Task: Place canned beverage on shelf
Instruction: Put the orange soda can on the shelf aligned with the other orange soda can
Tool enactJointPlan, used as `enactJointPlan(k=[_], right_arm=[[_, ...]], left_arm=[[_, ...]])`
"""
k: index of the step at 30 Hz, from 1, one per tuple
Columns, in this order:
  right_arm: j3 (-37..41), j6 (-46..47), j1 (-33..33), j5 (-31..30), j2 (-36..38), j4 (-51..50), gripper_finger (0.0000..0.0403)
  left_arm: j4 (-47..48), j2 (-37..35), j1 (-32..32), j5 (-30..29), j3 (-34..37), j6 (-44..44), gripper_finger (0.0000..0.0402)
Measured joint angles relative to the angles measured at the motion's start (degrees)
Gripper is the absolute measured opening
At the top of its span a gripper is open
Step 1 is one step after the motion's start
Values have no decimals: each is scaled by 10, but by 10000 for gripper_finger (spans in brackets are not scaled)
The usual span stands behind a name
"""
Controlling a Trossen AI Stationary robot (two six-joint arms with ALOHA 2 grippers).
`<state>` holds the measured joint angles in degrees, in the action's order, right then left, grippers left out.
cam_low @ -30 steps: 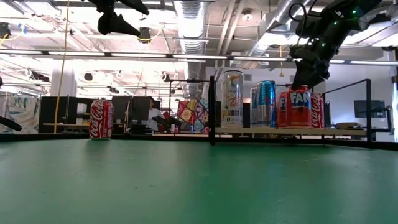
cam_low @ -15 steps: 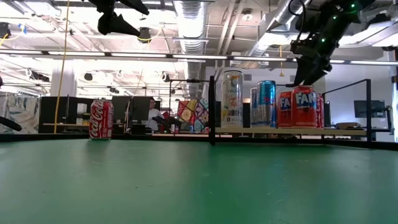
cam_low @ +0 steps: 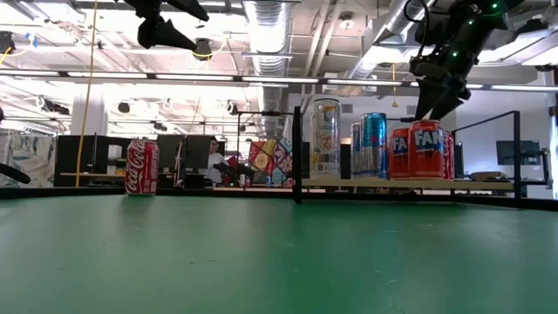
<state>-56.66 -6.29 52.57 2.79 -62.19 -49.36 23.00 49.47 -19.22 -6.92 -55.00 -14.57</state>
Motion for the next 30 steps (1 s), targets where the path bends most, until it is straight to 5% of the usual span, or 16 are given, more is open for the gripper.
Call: enactJointPlan(k=[15, 30], right_arm=[[0, 15, -1, 0, -22, -8, 366], [-1, 31, -31, -1, -23, -18, 308]], left_arm=[[0, 0, 0, 0, 0, 10, 377], [0, 0, 0, 0, 0, 13, 377]])
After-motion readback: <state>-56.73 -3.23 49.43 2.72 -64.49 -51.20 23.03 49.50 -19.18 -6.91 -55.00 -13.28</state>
